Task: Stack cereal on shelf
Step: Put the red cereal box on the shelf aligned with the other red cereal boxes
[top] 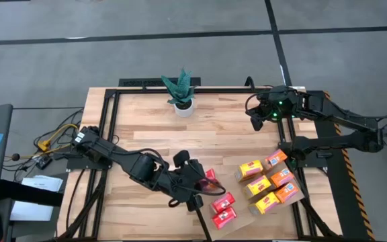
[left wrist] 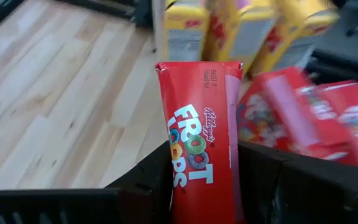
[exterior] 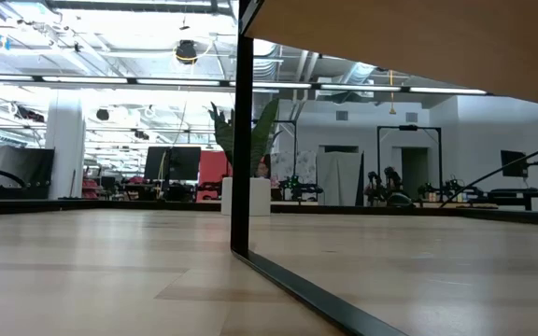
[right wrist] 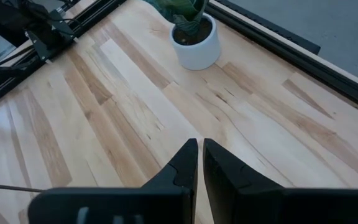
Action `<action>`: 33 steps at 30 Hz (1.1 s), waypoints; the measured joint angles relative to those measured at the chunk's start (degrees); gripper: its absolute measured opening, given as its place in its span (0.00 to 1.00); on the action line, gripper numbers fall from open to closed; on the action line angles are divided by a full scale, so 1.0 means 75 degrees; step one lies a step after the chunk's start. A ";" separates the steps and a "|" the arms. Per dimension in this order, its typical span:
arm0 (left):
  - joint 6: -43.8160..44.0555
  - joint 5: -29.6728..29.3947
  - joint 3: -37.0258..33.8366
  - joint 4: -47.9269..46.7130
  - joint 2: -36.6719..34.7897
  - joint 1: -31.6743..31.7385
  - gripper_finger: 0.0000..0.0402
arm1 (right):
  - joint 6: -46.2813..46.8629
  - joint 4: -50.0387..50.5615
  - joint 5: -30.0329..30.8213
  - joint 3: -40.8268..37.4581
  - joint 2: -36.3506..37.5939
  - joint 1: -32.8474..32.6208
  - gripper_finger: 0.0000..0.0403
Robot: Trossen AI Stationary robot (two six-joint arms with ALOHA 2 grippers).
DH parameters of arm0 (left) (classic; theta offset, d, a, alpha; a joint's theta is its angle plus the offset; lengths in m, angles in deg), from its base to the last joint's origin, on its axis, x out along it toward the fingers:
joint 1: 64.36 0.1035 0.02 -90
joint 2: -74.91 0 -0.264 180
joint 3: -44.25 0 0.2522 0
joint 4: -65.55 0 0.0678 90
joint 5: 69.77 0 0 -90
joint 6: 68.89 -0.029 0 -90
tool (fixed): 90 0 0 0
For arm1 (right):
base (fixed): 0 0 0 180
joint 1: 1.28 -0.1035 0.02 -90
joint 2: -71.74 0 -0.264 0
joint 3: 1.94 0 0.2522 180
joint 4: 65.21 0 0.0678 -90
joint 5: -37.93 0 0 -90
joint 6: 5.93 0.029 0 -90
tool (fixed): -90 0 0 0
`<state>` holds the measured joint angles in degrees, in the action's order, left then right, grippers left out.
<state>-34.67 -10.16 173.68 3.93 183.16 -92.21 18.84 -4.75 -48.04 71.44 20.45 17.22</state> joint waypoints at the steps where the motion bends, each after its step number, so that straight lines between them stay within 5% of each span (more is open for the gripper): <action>1: -0.0021 0.0006 0.0037 0.0053 -0.0003 -0.0035 0.31 | 0.0003 0.0000 0.0000 0.0000 0.0000 0.0000 0.13; 10: -0.0216 0.0061 0.0671 -0.0611 0.0085 -0.0124 0.25 | 0.0009 0.0002 0.0019 0.0000 0.0000 0.0000 0.13; 33: -0.0099 -0.0126 0.0453 -0.0253 0.0720 -0.0197 0.25 | 0.0291 0.0112 0.0029 0.0000 -0.0003 -0.0017 0.13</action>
<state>-35.41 -11.10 177.07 2.03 188.56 -93.69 21.03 -3.91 -47.82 71.44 20.43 17.10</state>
